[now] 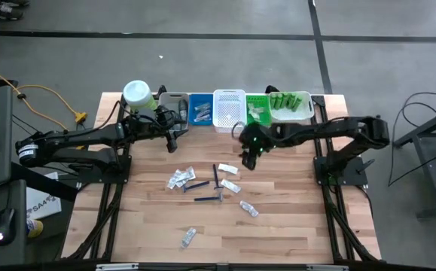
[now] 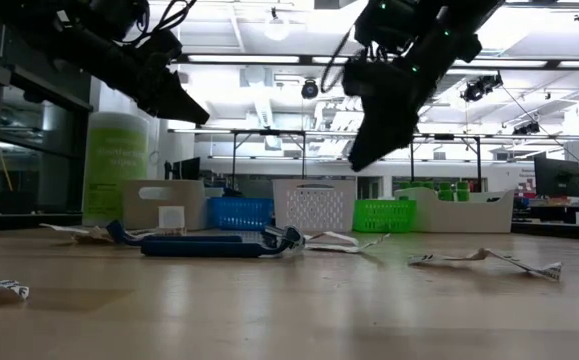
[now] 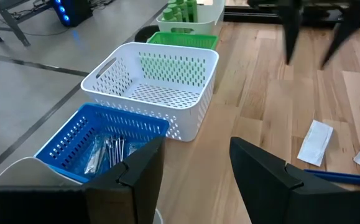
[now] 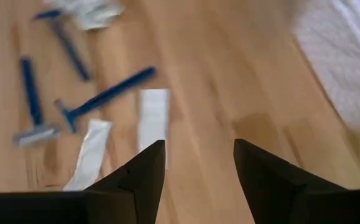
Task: Pick & Place Travel size toiletries
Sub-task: Put the white bandage pack into the green bin
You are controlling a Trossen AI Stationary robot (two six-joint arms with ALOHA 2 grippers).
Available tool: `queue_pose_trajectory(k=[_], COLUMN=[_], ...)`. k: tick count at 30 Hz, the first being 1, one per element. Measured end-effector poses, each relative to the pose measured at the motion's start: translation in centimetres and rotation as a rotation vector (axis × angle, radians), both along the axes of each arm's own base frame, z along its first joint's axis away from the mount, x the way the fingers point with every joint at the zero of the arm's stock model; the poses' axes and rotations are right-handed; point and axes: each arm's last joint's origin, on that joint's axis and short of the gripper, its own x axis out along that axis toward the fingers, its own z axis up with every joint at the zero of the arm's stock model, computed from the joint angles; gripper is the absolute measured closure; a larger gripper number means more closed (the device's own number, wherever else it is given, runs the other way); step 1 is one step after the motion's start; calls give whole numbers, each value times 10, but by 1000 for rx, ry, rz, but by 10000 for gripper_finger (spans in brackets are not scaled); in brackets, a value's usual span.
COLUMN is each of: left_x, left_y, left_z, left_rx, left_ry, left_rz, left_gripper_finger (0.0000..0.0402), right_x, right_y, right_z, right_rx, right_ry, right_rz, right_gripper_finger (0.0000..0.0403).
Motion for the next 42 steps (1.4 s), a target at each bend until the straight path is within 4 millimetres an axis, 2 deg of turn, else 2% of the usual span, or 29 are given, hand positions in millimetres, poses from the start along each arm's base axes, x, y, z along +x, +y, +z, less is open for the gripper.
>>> queue_pose_trajectory(k=[7,10,13,16,32,37,42], left_x=[0,0,0,0,0,0,0], left_y=[0,0,0,0,0,0,0], left_z=[0,0,0,0,0,0,0], left_rx=[0,0,0,0,-1,-4,-4], left_ry=[0,0,0,0,-1,-2,-2], left_rz=[0,0,0,0,0,2,2], left_gripper_finger=[217,217,217,217,217,217,217], right_x=[15,22,26,30,33,33,41], right_y=[38,45,45,45,47,47,41], right_z=[-26,-36,-47,-51,-51,-51,-34], right_rx=[-389,-483,-510,-523,-699,-732,-700], right_ry=[98,112,136,119,85,89,101], right_rz=[441,501,540,570,902,955,936], right_gripper_finger=[220,220,220,220,220,220,220])
